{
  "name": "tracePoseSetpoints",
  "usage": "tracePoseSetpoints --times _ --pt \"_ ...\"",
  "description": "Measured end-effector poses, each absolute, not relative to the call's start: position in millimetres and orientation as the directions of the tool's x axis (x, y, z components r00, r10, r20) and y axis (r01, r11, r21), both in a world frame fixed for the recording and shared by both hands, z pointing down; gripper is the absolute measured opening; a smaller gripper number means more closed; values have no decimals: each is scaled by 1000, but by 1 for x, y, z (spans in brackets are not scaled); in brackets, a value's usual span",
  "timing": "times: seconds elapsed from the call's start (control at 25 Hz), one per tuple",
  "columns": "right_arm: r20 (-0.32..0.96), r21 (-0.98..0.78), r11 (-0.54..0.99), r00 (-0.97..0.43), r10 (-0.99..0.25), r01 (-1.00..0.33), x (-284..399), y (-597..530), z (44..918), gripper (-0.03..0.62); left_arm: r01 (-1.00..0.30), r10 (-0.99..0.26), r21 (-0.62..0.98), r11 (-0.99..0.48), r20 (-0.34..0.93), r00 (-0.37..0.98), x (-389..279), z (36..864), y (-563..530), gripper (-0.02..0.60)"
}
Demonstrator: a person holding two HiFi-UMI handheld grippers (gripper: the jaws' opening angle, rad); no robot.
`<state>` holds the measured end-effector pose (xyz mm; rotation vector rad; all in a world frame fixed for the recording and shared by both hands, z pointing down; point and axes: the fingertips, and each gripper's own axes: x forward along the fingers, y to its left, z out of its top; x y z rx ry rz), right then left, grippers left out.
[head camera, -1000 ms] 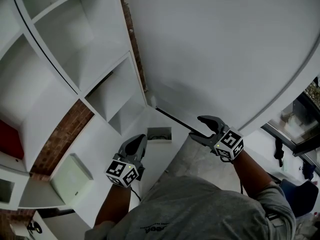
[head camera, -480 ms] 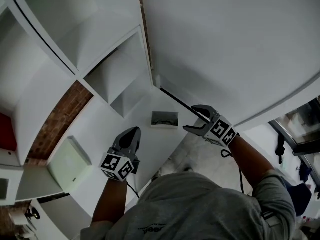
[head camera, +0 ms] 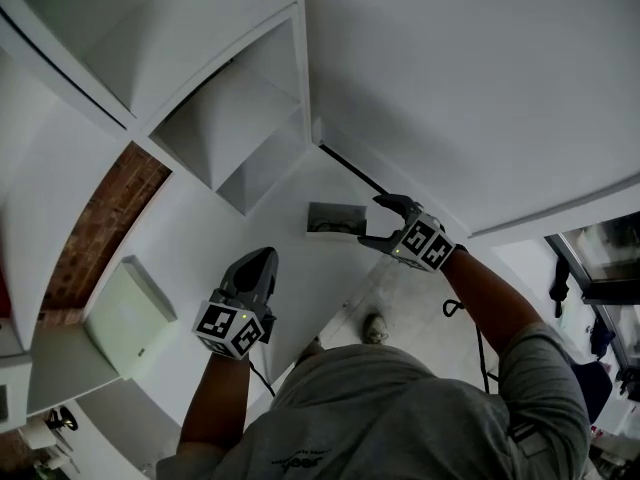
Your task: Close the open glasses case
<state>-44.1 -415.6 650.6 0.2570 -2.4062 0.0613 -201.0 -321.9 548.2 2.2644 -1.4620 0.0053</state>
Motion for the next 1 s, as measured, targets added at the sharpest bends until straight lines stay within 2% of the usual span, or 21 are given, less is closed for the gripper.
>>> tracePoseSetpoints --times 0.48,1.0 --pt "788 100 994 -606 -112 -54 -64 -427 738 426 -848 -837 402 -346 277 473 -205 584 -321 -5" --pt "837 102 994 -538 -104 -33 -62 -435 778 399 -842 -828 423 -336 293 477 -208 593 -318 -3"
